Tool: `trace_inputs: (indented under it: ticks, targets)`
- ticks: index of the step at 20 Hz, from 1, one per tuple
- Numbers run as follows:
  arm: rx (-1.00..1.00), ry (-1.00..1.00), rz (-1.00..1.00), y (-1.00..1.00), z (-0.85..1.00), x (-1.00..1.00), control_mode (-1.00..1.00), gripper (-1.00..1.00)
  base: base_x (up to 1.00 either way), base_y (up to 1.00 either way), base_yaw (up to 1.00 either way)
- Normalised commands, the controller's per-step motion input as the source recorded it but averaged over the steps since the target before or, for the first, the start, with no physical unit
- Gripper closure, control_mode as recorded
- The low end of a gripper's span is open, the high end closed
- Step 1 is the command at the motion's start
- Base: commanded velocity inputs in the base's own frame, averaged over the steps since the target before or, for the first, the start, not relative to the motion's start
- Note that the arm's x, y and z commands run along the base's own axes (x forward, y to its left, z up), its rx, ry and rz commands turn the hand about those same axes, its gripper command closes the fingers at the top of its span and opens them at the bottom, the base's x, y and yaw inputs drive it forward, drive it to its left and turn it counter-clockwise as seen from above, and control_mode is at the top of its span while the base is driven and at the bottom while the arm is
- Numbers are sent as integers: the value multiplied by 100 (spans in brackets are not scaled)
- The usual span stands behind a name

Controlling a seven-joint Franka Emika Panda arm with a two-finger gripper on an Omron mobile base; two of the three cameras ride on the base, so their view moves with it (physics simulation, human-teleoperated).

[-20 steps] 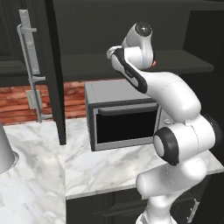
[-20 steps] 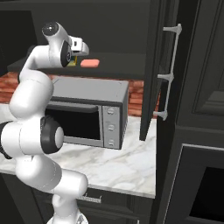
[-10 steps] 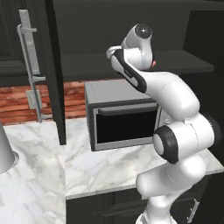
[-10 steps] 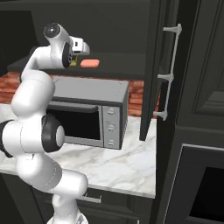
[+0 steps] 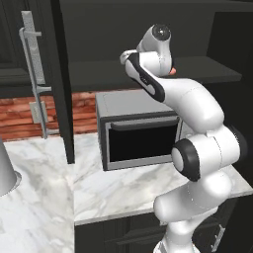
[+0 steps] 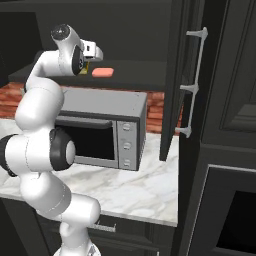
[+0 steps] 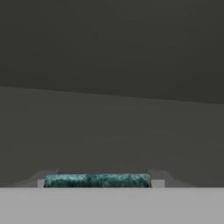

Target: Pick up the bar soap and sponge from the sink, and place them back in the cabinet, and close the cabinet doors.

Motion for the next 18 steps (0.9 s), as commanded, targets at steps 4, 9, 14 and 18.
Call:
trace_inputs:
  ticks: [4, 9, 14, 18]
  targets:
    - [0, -2, 0, 0, -7, 0, -100, -100, 0, 0, 0]
    - [0, -9, 0, 0, -17, 0, -100, -100, 0, 0, 0]
    - [0, -13, 0, 0, -33, -6, -100, -100, 0, 0, 0]
    - [0, -13, 0, 0, -24, -11, -100, -100, 0, 0, 0]
